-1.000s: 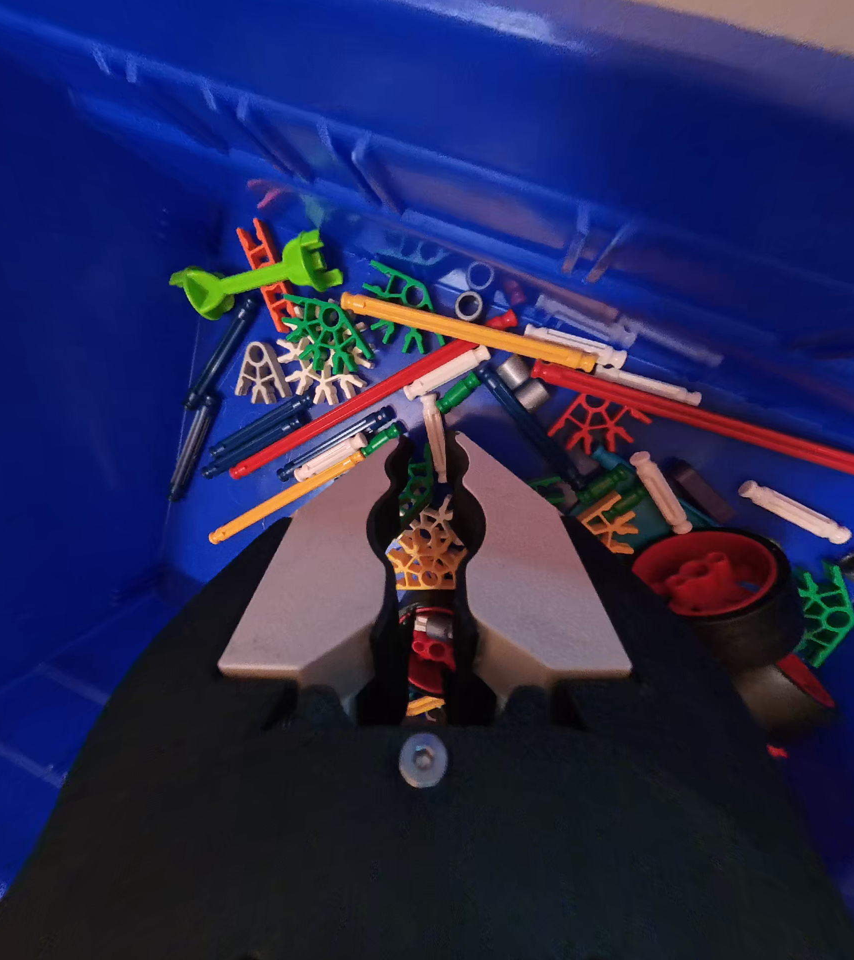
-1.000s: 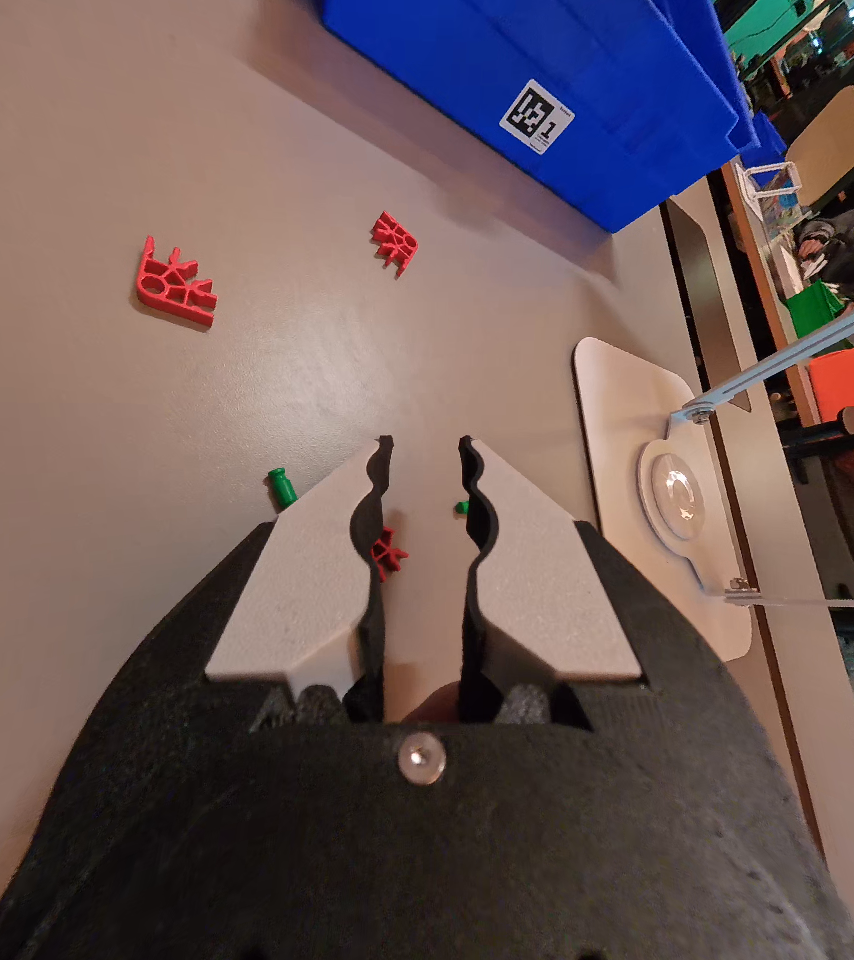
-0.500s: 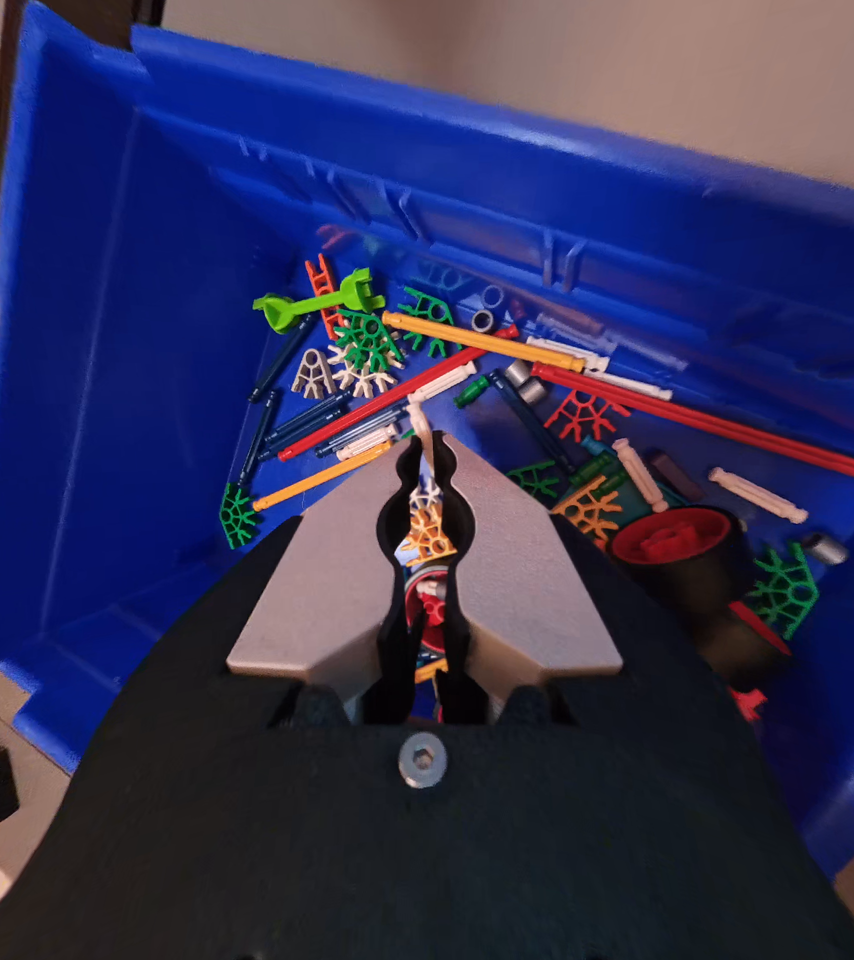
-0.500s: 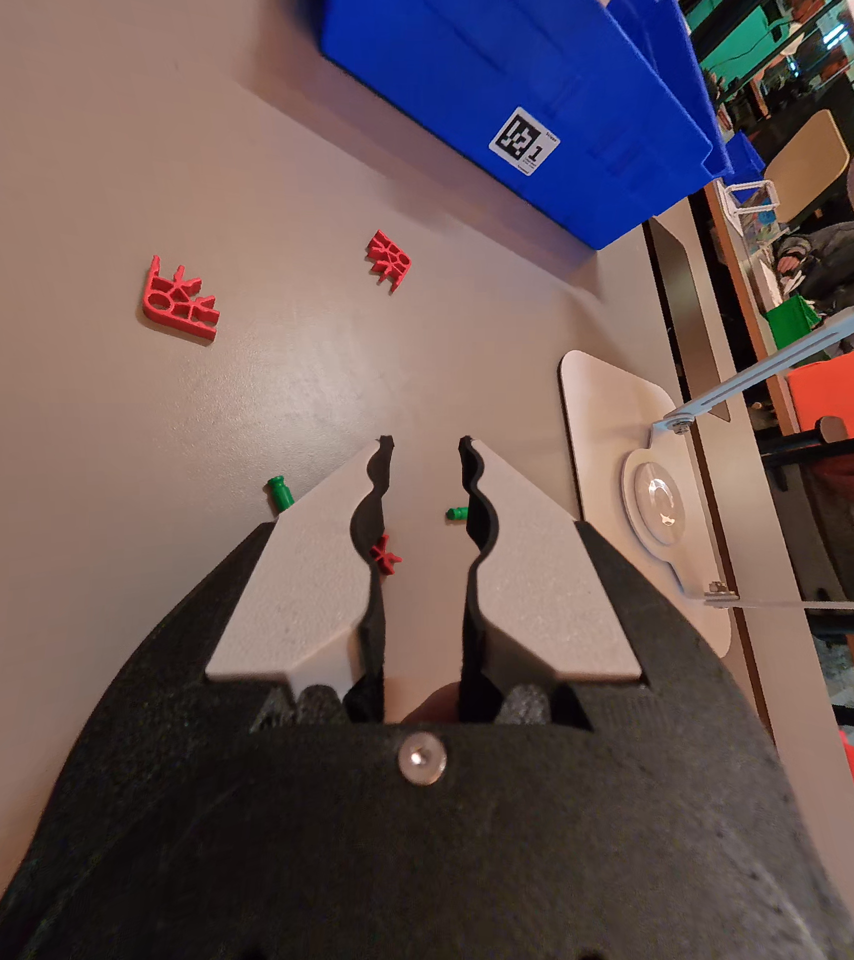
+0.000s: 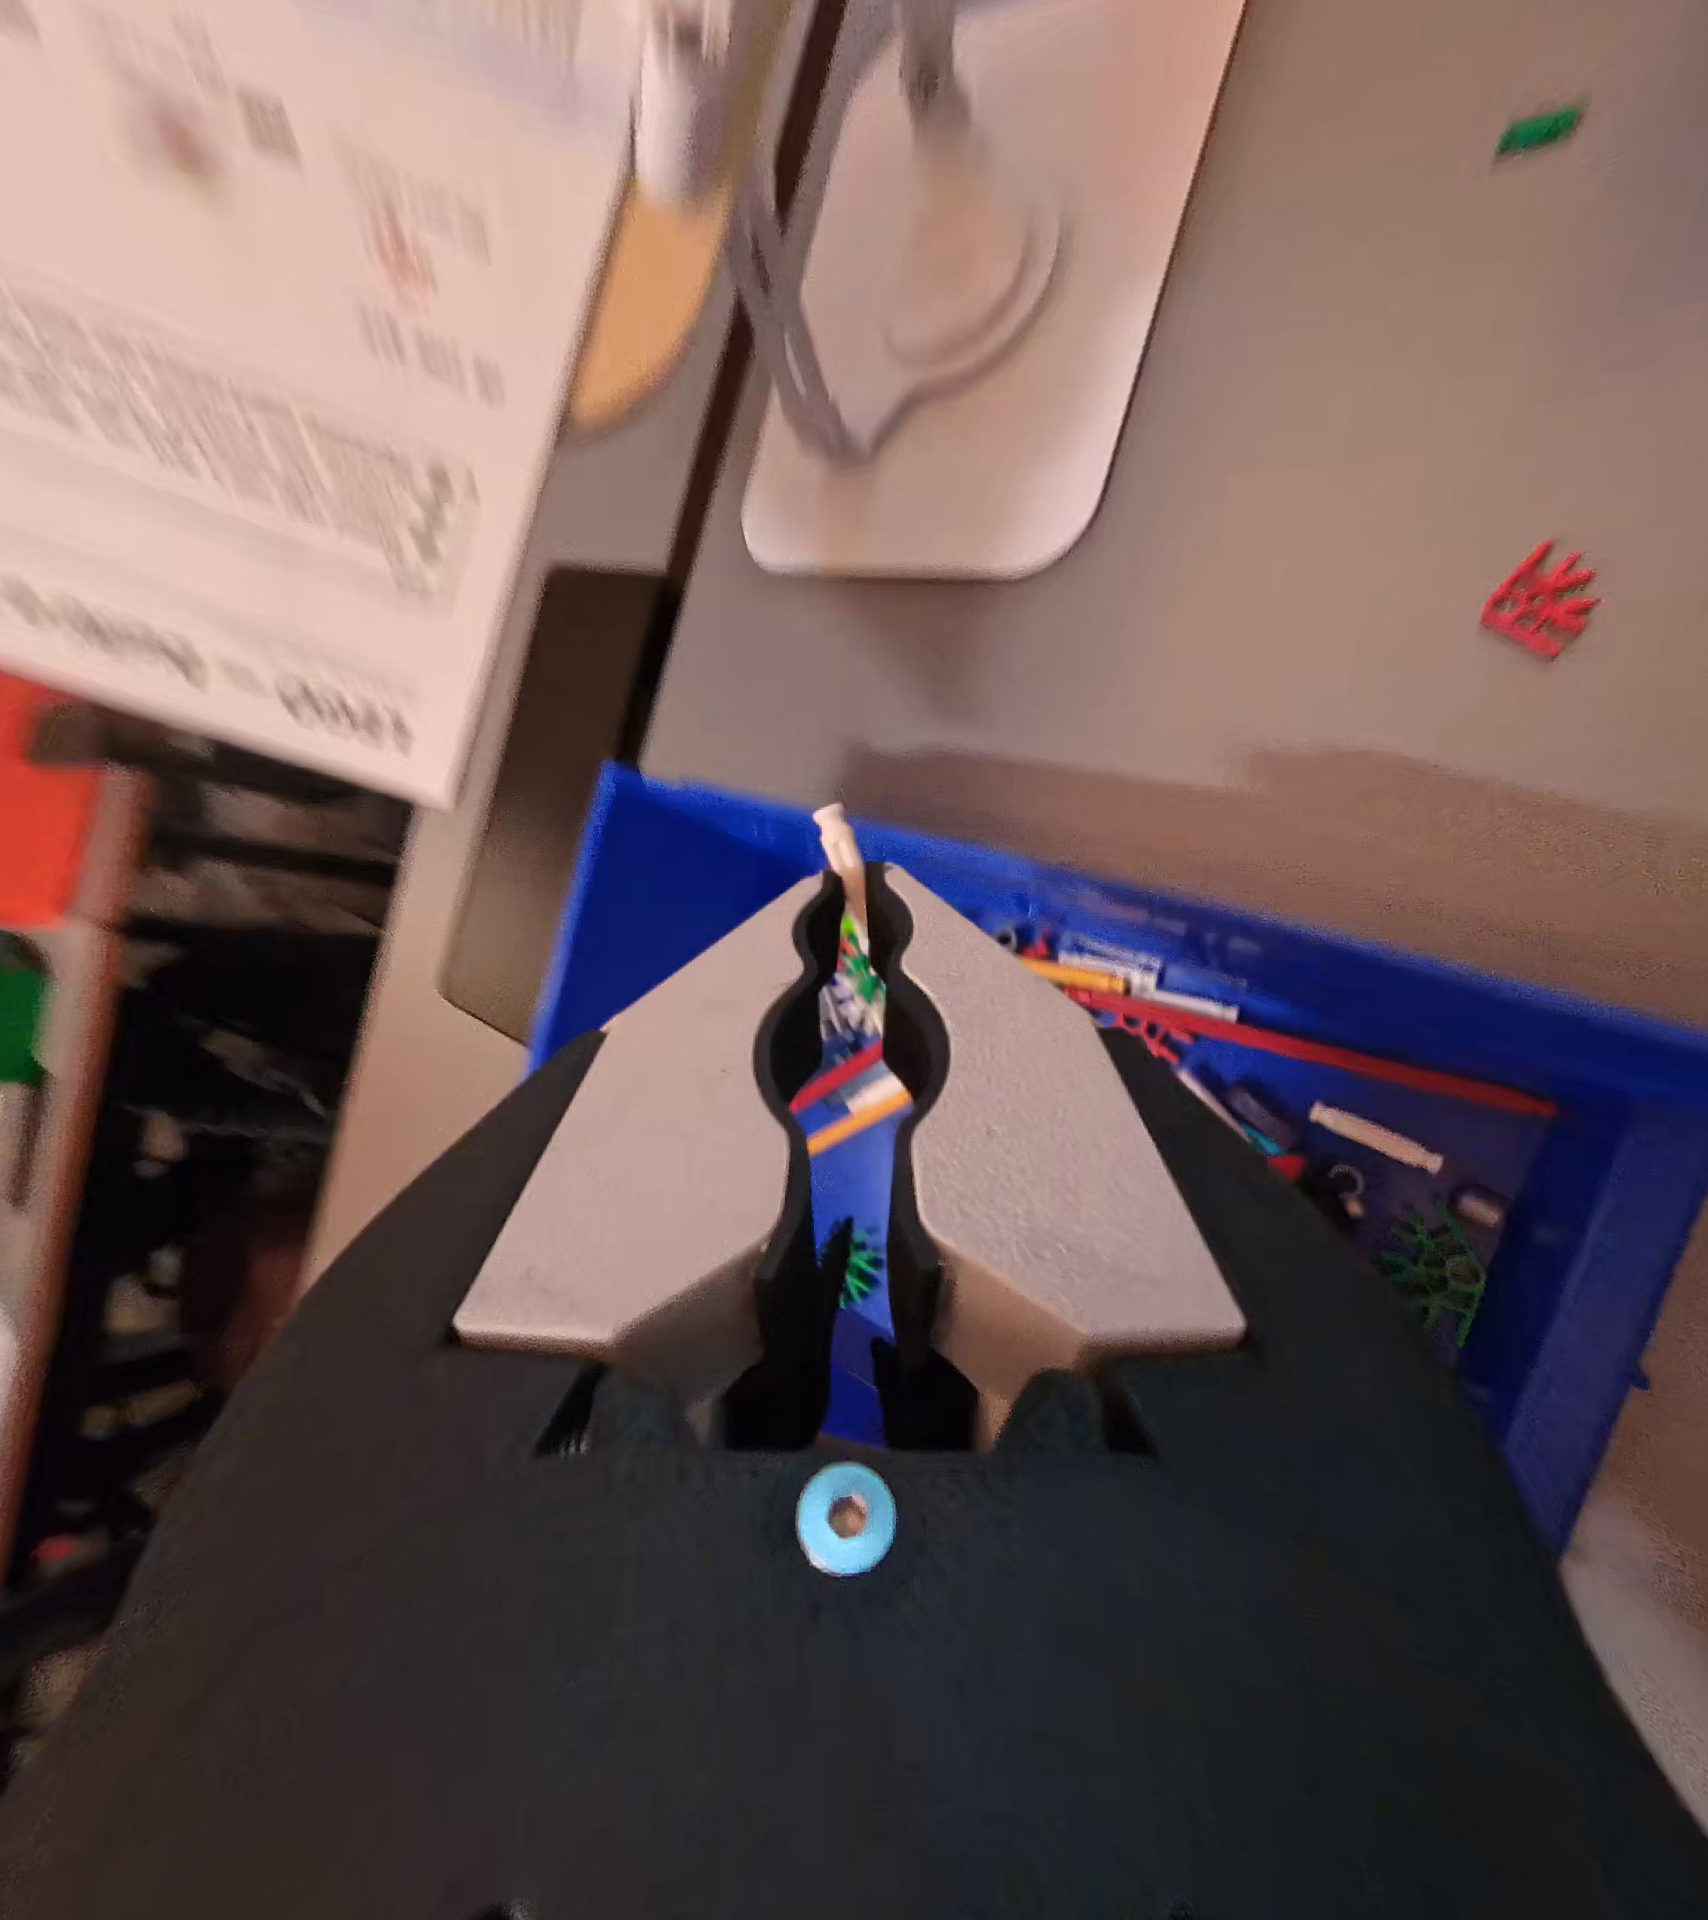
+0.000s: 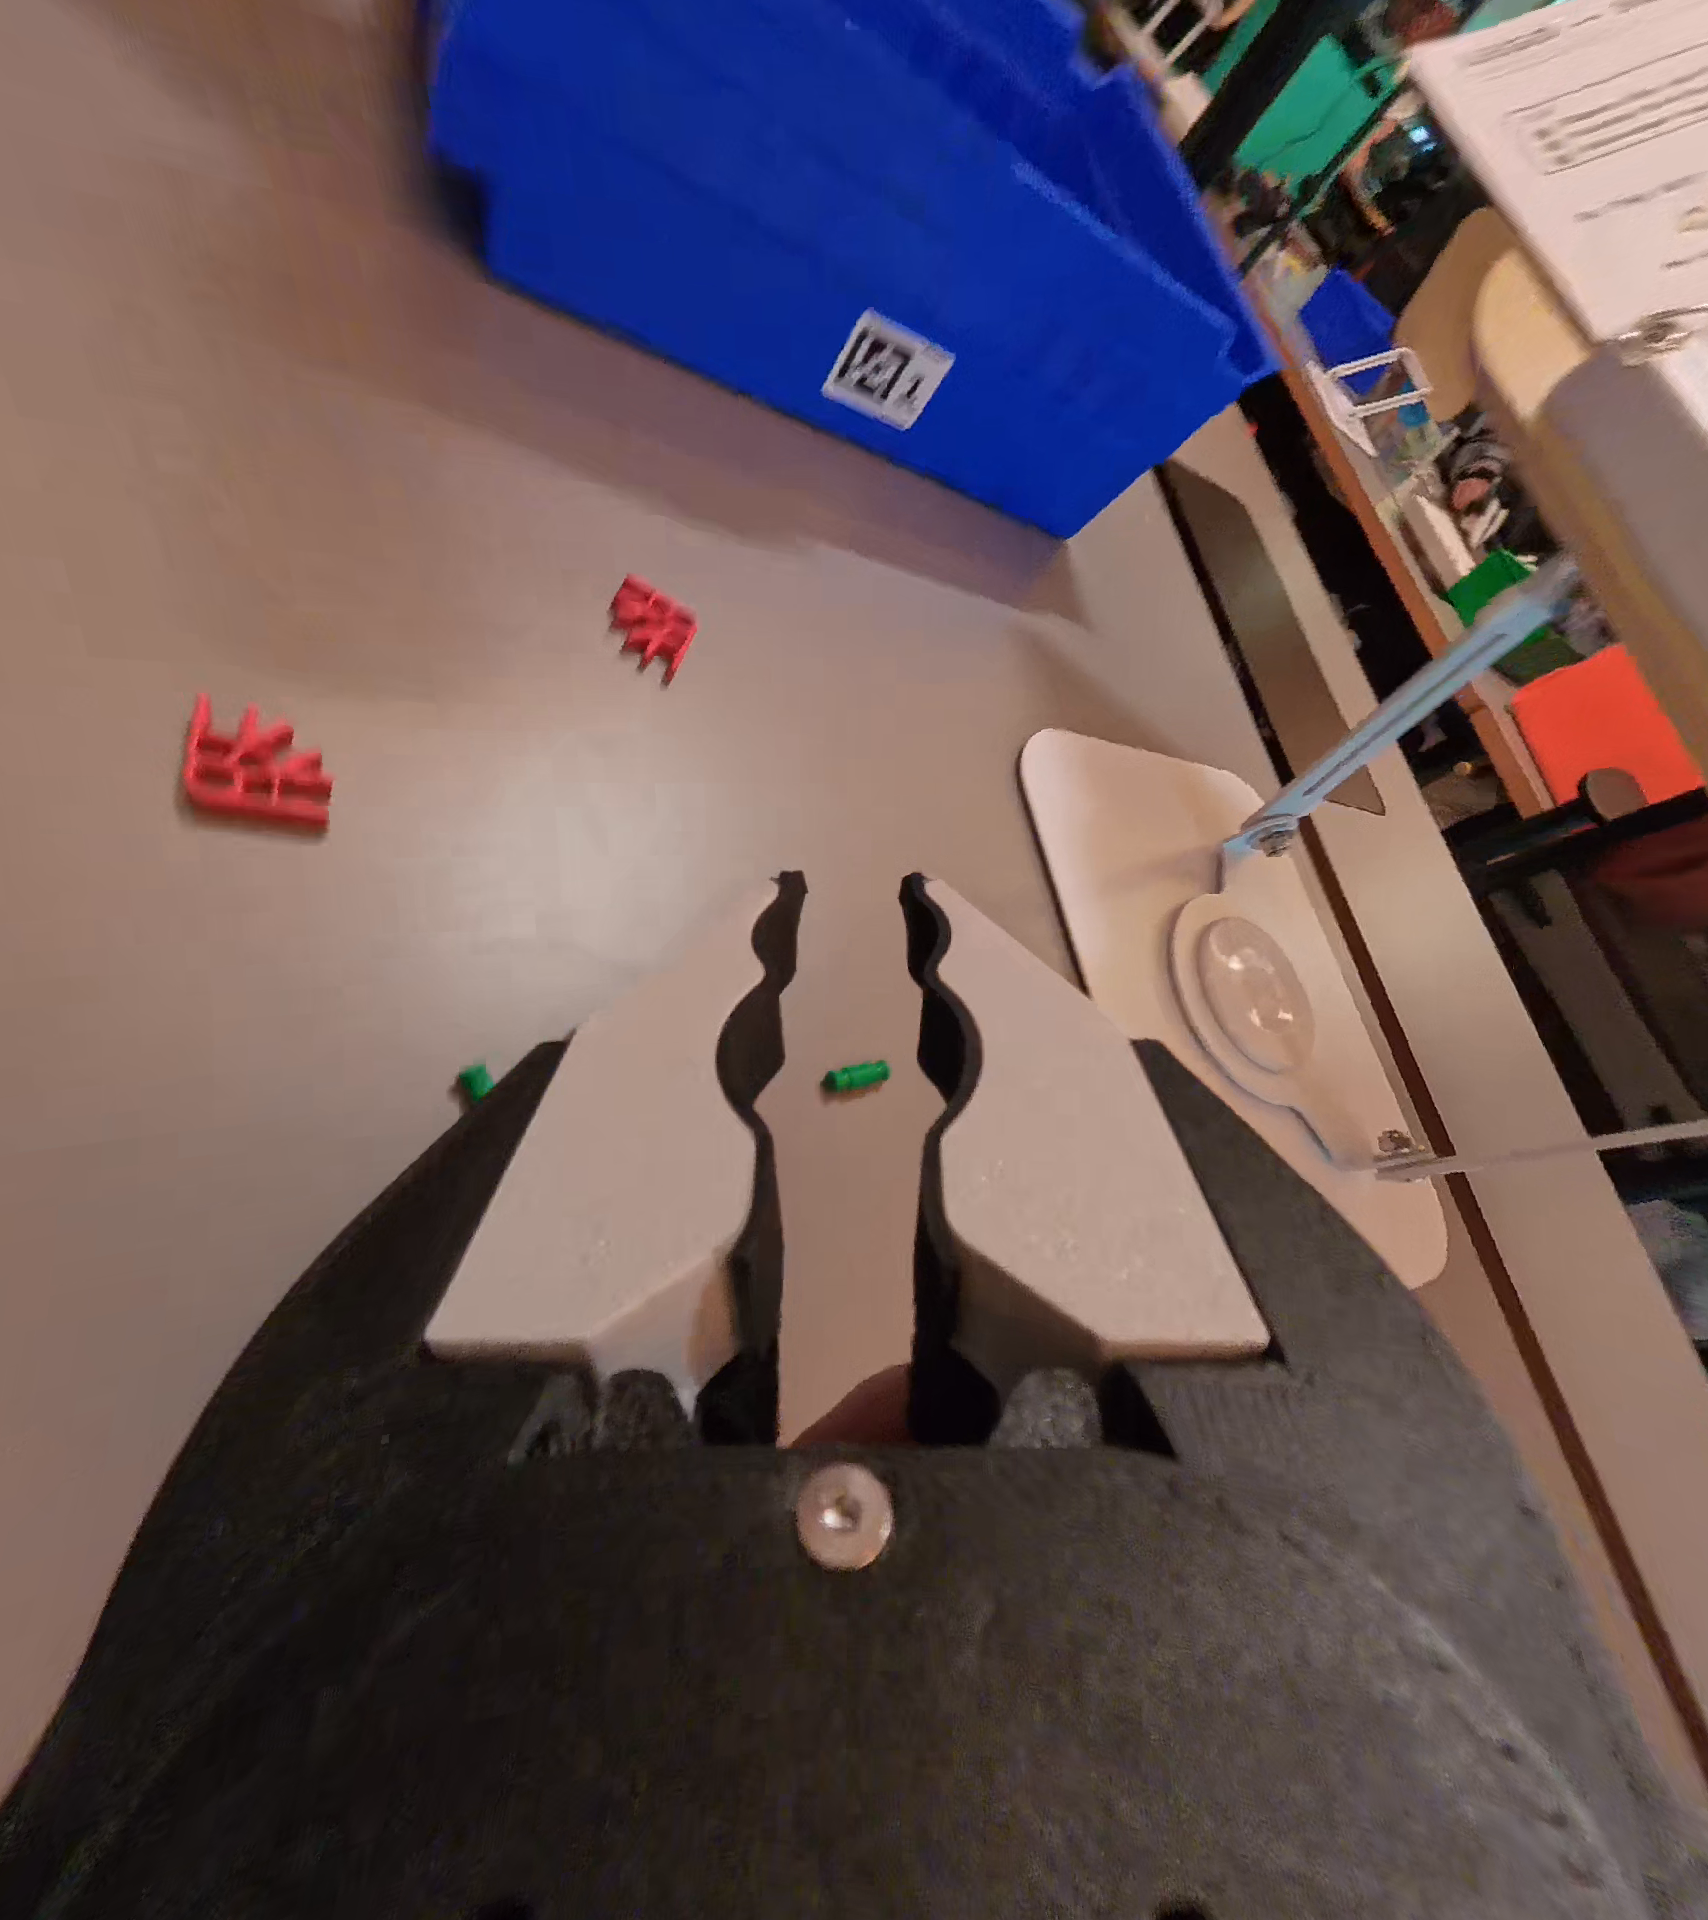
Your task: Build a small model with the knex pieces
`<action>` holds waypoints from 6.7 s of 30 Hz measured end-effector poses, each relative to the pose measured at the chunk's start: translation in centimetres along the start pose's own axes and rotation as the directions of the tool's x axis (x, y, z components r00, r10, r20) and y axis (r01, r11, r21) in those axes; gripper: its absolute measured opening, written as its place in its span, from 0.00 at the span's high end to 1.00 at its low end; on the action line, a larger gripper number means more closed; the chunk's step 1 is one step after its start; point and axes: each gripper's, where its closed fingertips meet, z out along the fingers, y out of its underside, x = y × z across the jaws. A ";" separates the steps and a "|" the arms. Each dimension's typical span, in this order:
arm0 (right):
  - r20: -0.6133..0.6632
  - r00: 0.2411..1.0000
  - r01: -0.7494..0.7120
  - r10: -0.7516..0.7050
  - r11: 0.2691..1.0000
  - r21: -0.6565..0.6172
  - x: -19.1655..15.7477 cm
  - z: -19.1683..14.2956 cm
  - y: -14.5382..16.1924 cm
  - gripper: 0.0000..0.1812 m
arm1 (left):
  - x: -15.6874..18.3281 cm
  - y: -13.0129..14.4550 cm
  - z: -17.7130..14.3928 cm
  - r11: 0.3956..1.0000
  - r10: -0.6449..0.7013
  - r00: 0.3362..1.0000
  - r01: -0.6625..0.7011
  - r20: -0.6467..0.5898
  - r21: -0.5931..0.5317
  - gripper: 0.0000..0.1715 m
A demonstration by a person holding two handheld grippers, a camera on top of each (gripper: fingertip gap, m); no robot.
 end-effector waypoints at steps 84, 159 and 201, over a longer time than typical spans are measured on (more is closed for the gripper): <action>0.697 0.713 0.151 0.072 0.956 -0.253 -12.0 -2.8 2.3 0.98 | 23.4 -6.5 9.1 0.789 -0.606 0.754 0.609 -0.252 -0.074 0.57; 0.662 0.749 0.212 -0.025 0.956 -0.203 -7.7 5.5 -0.4 0.96 | 22.4 -6.0 10.2 0.939 -0.336 0.928 0.343 -0.161 0.016 0.84; 0.635 0.773 0.176 0.015 0.955 -0.237 -6.8 6.7 -0.2 1.00 | 22.2 -5.8 10.1 0.930 -0.365 0.926 0.367 -0.099 -0.001 0.85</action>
